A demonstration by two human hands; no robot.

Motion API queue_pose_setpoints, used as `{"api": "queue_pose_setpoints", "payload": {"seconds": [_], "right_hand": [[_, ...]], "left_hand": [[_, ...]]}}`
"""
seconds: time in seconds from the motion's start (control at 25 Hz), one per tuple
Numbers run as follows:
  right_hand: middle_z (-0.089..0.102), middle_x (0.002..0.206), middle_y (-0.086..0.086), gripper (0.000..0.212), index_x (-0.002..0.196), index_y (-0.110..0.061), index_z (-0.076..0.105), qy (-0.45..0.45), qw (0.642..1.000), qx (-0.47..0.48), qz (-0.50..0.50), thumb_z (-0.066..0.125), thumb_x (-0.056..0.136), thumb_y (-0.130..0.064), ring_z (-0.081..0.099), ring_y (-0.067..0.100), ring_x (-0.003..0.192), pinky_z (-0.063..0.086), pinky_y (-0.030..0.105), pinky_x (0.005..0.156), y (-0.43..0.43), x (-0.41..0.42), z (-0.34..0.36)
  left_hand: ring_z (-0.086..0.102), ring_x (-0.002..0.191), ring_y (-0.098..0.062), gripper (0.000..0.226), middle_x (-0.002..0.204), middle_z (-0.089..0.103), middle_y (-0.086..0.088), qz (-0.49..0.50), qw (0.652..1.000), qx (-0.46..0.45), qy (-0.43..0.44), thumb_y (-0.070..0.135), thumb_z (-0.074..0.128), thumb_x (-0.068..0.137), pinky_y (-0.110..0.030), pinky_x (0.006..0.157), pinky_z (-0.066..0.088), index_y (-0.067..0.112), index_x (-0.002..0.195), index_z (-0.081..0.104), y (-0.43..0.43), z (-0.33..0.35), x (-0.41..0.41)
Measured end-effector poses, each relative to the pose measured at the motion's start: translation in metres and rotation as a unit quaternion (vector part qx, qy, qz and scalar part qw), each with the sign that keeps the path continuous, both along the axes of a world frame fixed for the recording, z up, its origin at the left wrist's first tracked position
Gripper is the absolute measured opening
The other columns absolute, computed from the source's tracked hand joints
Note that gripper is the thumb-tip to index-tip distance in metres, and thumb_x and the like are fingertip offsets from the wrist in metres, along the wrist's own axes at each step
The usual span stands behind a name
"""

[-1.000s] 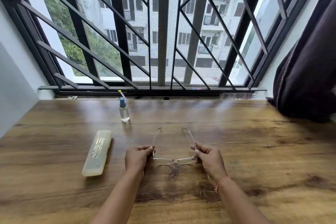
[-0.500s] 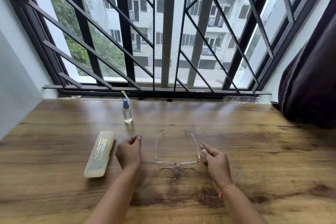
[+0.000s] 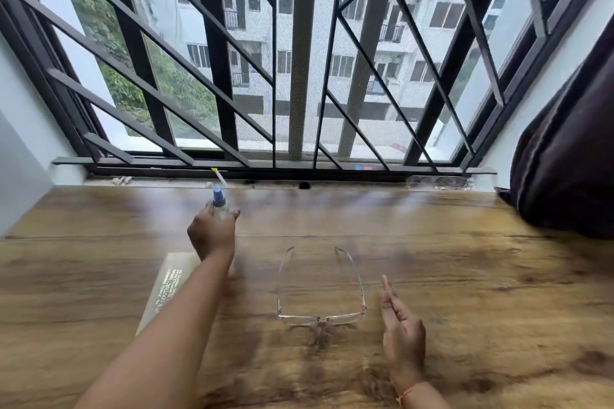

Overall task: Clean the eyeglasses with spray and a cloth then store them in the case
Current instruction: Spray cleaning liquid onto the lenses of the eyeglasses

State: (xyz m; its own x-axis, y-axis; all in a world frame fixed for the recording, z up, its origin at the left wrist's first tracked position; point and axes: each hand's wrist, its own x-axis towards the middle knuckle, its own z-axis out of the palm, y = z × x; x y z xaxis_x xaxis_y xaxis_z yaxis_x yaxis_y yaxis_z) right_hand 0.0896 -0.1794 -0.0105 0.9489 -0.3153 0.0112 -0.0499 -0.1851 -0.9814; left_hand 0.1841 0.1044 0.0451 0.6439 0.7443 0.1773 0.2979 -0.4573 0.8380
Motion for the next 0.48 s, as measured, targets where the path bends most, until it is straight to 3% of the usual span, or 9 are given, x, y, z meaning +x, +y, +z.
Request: {"api": "queue_pose_setpoints", "payload": {"seconds": [0.2, 0.32, 0.4, 0.48], "right_hand": [[0.047, 0.125, -0.014, 0.033, 0.123, -0.012, 0.057, -0.014, 1.000, -0.014, -0.003, 0.053, 0.091, -0.013, 0.043, 0.000, 0.122, 0.030, -0.005, 0.088, 0.002, 0.000, 0.000], [0.049, 0.126, -0.010, 0.032, 0.123, -0.012, 0.058, -0.023, 1.000, -0.009, -0.010, 0.052, 0.091, -0.011, 0.056, -0.010, 0.098, 0.040, 0.004, 0.082, 0.002, 0.000, 0.002], [0.056, 0.119, -0.010, 0.031, 0.123, -0.016, 0.058, -0.020, 0.999, 0.002, -0.025, 0.052, 0.092, -0.014, 0.057, -0.001, 0.088, 0.046, 0.019, 0.077, 0.001, -0.001, 0.004], [0.058, 0.100, -0.008, 0.032, 0.123, -0.019, 0.058, -0.017, 0.999, 0.012, -0.034, 0.051, 0.092, -0.016, 0.046, -0.008, 0.067, 0.036, 0.017, 0.063, -0.002, -0.001, 0.006]], "left_hand": [[0.060, 0.080, -0.036, 0.023, 0.090, 0.070, -0.023, 0.033, 0.999, 0.014, -0.036, 0.015, 0.067, 0.080, -0.028, 0.064, 0.032, 0.001, 0.098, 0.069, 0.004, -0.006, 0.004], [0.053, 0.068, -0.028, 0.021, 0.074, 0.066, -0.020, 0.029, 0.998, 0.011, -0.052, 0.017, 0.068, 0.079, -0.029, 0.062, 0.031, -0.001, 0.091, 0.071, 0.005, -0.006, 0.004], [0.052, 0.067, -0.023, 0.023, 0.070, 0.064, -0.016, 0.008, 0.998, 0.004, -0.066, 0.018, 0.070, 0.078, -0.028, 0.063, 0.033, 0.000, 0.092, 0.072, -0.007, -0.001, -0.001], [0.060, 0.071, -0.021, 0.029, 0.081, 0.072, -0.014, -0.036, 0.995, -0.012, -0.088, 0.018, 0.074, 0.075, -0.025, 0.064, 0.037, 0.003, 0.099, 0.072, -0.029, 0.009, -0.008]]}}
